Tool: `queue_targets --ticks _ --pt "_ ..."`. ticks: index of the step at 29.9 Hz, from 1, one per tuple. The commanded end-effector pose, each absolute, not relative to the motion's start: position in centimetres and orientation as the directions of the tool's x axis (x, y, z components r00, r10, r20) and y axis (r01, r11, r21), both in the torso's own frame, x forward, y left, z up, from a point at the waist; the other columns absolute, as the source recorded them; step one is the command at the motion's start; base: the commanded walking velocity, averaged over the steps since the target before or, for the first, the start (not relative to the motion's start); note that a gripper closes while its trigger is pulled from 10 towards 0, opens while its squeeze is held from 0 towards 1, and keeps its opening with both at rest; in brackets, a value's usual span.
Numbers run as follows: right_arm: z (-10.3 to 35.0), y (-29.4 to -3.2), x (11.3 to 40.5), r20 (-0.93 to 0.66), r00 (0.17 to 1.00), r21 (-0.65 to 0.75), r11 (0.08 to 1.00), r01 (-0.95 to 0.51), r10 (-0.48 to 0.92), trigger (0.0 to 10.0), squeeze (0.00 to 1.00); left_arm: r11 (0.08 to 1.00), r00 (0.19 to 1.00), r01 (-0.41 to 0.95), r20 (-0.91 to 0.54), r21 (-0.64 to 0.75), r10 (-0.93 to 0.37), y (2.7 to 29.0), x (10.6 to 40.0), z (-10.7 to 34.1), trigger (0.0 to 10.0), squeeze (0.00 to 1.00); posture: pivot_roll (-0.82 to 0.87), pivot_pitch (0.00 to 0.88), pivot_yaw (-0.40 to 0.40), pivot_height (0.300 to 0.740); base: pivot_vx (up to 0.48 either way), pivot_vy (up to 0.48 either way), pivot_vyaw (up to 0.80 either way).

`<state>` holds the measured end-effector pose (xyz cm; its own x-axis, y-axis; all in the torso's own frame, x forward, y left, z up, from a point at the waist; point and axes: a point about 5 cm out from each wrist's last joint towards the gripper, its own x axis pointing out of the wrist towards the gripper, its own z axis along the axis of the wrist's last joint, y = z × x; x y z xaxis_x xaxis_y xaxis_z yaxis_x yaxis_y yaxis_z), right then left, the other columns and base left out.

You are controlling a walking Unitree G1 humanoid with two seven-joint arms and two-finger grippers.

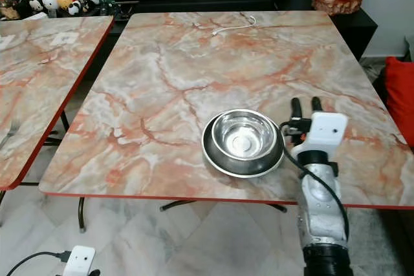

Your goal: Setting the table

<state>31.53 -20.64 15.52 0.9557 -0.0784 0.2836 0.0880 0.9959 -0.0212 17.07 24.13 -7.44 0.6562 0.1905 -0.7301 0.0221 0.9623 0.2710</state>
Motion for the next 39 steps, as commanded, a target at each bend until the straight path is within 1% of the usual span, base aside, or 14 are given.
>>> queue_targets --ticks 1,4,9,16,24,39 --pt "16.3 -20.0 31.4 0.327 0.943 -0.014 0.997 0.074 -0.066 10.0 0.0 0.962 0.621 0.011 -0.756 0.274 0.208 24.7 15.9 -7.9 10.0 0.0 -0.09 0.099 0.05 0.74 0.0 0.48 0.48" --pt "16.6 -19.9 31.4 0.337 0.939 -0.001 0.997 0.078 -0.073 10.0 0.0 0.962 0.617 0.012 -0.759 0.274 0.208 24.7 15.7 -8.0 10.0 0.0 -0.09 0.094 0.05 0.74 0.0 0.48 0.51" --pt "16.8 -20.2 31.4 0.346 0.933 0.034 0.995 0.094 -0.1 10.0 0.0 0.961 0.614 0.01 -0.76 0.276 0.212 24.7 15.5 -8.0 10.0 0.0 -0.09 0.08 0.047 0.74 0.0 0.48 0.0" --pt "17.1 -20.2 31.5 0.355 0.928 0.03 0.994 0.107 -0.11 10.0 0.0 0.96 0.613 0.013 -0.761 0.28 0.213 24.8 15.4 -8.1 10.0 0.0 -0.09 0.06 0.046 0.74 0.0 0.48 0.0" --pt "16.8 -19.1 31.6 0.348 0.935 0.01 0.997 0.073 -0.071 10.0 0.0 0.959 0.622 0.015 -0.754 0.282 0.212 24.9 15.7 -7.9 10.0 0.0 -0.08 0.045 0.043 0.74 0.0 0.48 0.0" --pt "16.8 -18.6 32.0 0.334 0.941 0.007 0.998 0.06 -0.059 10.0 0.0 0.96 0.63 0.005 -0.746 0.281 0.215 24.9 16.1 -7.7 10.0 0.0 -0.07 0.084 0.04 0.74 0.0 0.48 0.0"
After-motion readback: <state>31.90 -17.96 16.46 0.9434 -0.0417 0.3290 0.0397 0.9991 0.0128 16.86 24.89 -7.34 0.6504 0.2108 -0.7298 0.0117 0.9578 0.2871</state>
